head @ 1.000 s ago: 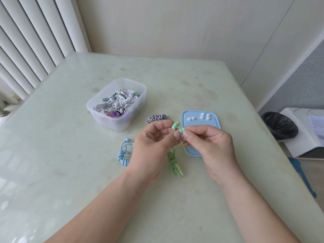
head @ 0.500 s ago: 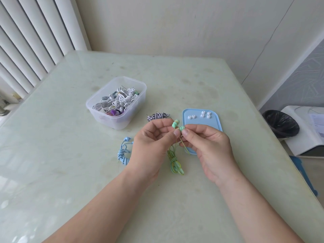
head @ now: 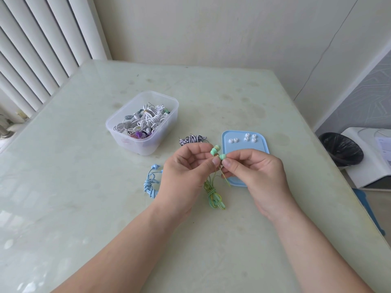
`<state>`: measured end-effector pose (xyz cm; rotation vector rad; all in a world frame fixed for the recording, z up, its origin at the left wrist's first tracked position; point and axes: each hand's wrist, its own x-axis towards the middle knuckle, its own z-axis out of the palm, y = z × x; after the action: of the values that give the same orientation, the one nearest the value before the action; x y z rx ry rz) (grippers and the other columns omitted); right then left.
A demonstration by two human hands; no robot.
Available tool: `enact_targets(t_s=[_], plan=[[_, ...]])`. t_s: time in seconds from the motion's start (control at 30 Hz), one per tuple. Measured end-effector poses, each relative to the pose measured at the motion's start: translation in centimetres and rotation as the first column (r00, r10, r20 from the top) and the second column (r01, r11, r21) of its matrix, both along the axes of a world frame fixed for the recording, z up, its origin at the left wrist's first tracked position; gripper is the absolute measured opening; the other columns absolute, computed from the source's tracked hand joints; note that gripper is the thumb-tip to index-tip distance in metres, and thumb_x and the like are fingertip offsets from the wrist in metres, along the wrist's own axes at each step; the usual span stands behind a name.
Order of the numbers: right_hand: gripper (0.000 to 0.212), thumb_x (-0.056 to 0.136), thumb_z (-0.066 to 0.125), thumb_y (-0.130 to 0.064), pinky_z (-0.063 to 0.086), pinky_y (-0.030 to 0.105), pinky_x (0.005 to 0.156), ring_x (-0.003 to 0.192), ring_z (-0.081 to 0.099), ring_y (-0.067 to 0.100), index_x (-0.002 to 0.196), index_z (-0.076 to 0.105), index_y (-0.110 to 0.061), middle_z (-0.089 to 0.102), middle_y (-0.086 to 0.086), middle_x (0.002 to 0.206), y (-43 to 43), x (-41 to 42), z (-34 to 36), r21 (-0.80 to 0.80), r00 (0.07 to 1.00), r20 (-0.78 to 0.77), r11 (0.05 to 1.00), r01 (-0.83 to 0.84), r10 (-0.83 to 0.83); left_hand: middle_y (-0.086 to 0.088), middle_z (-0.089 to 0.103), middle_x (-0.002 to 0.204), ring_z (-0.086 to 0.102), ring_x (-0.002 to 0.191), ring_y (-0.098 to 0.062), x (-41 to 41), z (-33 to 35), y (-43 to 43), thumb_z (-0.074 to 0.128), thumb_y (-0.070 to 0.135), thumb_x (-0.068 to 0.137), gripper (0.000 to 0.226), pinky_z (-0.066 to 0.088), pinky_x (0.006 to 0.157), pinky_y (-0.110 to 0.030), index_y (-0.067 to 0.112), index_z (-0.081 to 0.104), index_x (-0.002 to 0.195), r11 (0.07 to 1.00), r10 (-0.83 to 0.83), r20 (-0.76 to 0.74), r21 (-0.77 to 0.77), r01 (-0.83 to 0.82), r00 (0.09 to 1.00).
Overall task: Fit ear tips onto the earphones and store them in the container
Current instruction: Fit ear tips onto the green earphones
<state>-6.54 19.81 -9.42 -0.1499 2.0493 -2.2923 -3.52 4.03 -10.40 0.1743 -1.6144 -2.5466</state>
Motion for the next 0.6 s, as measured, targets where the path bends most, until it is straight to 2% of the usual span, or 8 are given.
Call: enact_targets(t_s=[0.1,0.2,0.33,0.5,0.6], plan=[[0.008,0.085,0.076,0.004,0.060,0.029,0.072,0.070,0.072,0.022,0.090,0.076,-0.002,0.078,0.013,0.081,-0.20,0.33,0.08,0.036,0.996,-0.074,0.998,0.044,-0.042,-0.012,0.074,0.089,0.072,0.083,-0.023,-0.04,0.00,0.06,0.072,-0.011,0.088,0.022,0.059,0.081,-0.033,0.002,0.070,0.106,1.000,0.002,0.000,0.004,-0.002,1.000],[0.007,0.085,0.074,0.006,0.059,0.028,0.070,0.070,0.072,0.021,0.089,0.074,0.000,0.078,0.013,0.080,-0.31,0.36,0.27,-0.015,0.997,-0.054,0.998,0.055,-0.056,-0.014,0.073,0.091,0.072,0.085,-0.026,-0.04,0.04,0.16,0.072,-0.010,0.089,0.023,0.060,0.084,-0.037,0.000,0.069,0.109,1.000,-0.002,-0.001,0.011,0.002,1.000],[0.015,0.085,0.074,0.007,0.060,0.031,0.071,0.071,0.072,0.023,0.095,0.074,-0.004,0.078,0.015,0.084,-0.37,0.21,0.34,-0.060,0.998,-0.016,0.996,0.062,-0.063,-0.016,0.073,0.092,0.071,0.088,-0.028,-0.10,-0.07,0.21,0.072,-0.010,0.089,0.023,0.061,0.088,-0.044,-0.001,0.069,0.110,1.000,-0.004,0.003,0.016,0.004,1.000],[0.016,0.087,0.074,0.002,0.060,0.028,0.075,0.076,0.074,0.018,0.097,0.079,-0.010,0.079,0.008,0.085,-0.40,0.35,-0.03,0.013,0.999,-0.026,0.999,0.041,-0.041,-0.016,0.074,0.093,0.072,0.086,-0.026,-0.04,-0.02,0.00,0.073,-0.010,0.088,0.025,0.060,0.081,-0.033,-0.003,0.068,0.111,1.000,0.014,0.022,0.013,-0.014,1.000],[0.022,0.093,0.070,-0.002,0.060,0.027,0.079,0.085,0.074,0.015,0.108,0.078,-0.016,0.079,0.003,0.095,-0.44,0.81,-0.24,0.161,0.992,-0.126,0.987,0.014,0.006,-0.017,0.074,0.096,0.072,0.087,-0.024,-0.18,0.17,-0.23,0.075,-0.007,0.088,0.026,0.059,0.079,-0.030,-0.002,0.069,0.113,0.999,0.037,0.041,0.005,-0.037,0.998]])
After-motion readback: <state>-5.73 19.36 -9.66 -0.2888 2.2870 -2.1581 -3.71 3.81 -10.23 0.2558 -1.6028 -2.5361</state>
